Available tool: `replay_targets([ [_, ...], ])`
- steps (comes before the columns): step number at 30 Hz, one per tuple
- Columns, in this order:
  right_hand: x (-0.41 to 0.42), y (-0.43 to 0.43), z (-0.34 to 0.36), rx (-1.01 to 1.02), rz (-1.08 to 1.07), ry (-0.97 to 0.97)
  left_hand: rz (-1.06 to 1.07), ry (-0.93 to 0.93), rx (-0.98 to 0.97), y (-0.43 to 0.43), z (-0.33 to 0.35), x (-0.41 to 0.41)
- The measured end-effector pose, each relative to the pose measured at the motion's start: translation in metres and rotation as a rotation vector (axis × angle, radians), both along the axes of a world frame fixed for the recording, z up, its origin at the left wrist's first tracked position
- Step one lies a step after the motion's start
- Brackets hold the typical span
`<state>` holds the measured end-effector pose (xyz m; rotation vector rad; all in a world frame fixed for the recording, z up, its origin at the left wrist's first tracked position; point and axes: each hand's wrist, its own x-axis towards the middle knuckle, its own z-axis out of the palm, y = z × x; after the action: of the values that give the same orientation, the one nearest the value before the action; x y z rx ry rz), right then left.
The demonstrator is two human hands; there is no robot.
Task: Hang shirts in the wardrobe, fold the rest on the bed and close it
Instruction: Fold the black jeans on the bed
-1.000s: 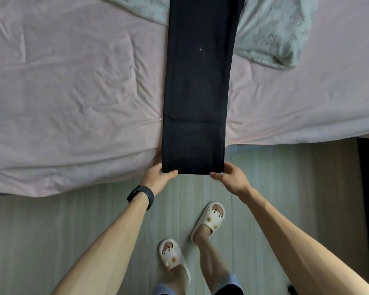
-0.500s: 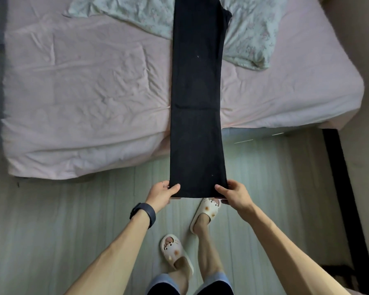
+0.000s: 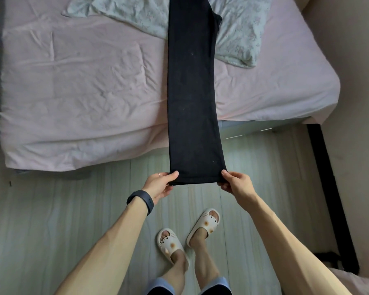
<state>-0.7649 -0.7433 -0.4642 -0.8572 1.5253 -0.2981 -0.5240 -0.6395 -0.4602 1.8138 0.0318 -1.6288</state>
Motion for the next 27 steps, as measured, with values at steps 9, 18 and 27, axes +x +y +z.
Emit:
replay_targets([
  [9, -0.006, 0.012, 0.011, -0.291, 0.164, 0.153, -0.201, -0.499, -0.154, 0.01, 0.014, -0.016],
  [18, -0.006, 0.016, 0.038, -0.698, 0.693, 0.379, -0.83, -1.044, -0.275, 0.012, 0.038, -0.028],
  [27, 0.005, -0.034, 0.154, -1.131, 0.879, 0.666, -0.966, -1.669, -0.456, -0.022, 0.149, -0.014],
])
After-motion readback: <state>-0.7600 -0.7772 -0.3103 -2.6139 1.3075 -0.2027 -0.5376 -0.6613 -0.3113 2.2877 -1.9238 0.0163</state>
